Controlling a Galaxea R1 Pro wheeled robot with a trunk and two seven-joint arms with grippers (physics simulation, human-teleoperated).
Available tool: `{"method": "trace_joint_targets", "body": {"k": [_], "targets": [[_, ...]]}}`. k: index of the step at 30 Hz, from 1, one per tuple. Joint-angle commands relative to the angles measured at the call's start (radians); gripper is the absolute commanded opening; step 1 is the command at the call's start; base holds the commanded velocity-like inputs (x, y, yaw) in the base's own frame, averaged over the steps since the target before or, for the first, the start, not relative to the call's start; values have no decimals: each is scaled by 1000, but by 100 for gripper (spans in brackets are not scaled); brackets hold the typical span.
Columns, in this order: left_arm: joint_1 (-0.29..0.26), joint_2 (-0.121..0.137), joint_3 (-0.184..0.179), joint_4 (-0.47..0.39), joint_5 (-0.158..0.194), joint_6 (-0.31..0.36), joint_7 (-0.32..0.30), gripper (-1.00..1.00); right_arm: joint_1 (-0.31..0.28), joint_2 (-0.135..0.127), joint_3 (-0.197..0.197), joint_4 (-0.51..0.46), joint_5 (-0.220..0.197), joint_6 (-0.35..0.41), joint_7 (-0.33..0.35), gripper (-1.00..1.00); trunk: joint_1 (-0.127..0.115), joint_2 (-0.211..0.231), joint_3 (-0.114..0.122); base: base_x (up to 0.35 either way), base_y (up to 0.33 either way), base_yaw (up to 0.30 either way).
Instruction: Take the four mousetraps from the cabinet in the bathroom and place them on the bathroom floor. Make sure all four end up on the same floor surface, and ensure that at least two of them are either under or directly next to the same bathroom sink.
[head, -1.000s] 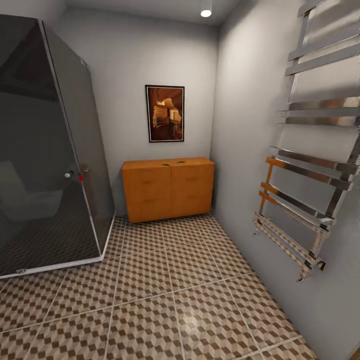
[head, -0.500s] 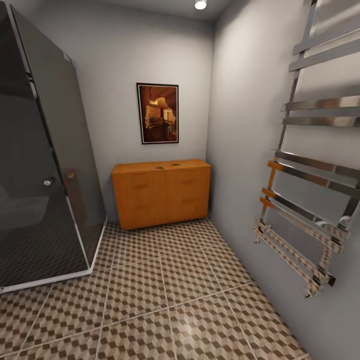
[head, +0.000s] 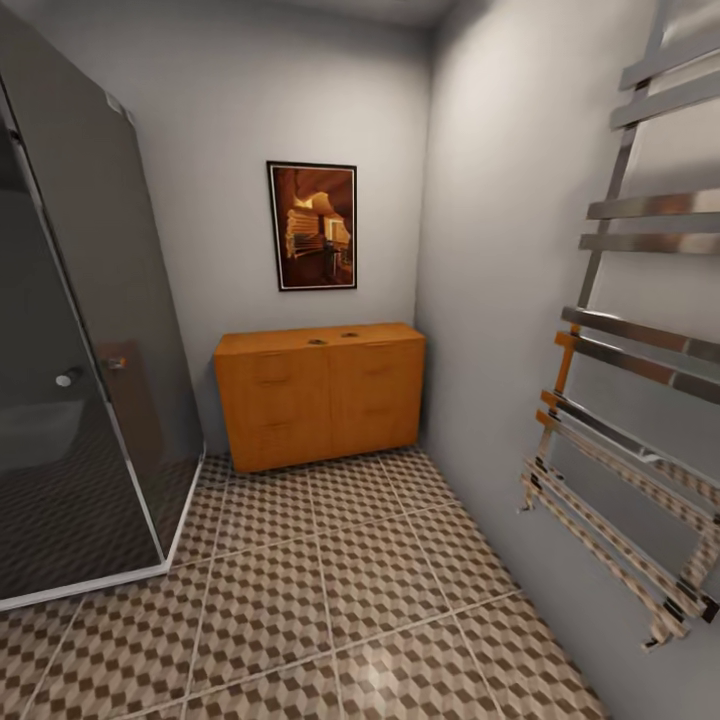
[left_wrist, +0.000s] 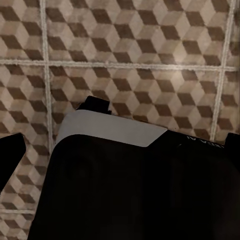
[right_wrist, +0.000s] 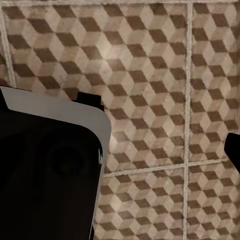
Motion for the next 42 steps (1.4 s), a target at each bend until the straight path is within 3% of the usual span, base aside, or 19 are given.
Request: {"method": "trace_joint_targets", "body": {"k": [1, 27, 42], "targets": [[-1, 0, -8, 0, 8, -3, 3, 100, -1, 0, -8, 3, 11, -6, -4, 100, 1, -1, -1, 323, 0, 0], [-1, 0, -8, 0, 8, -1, 3, 100, -1, 1, -8, 3, 12, -6, -3, 100, 1, -1, -1, 323, 0, 3], [-1, 0, -8, 0, 8, -1, 3, 100, -1, -1, -8, 3, 12, -7, -3, 100, 1, -1, -1, 323, 0, 179]]}}
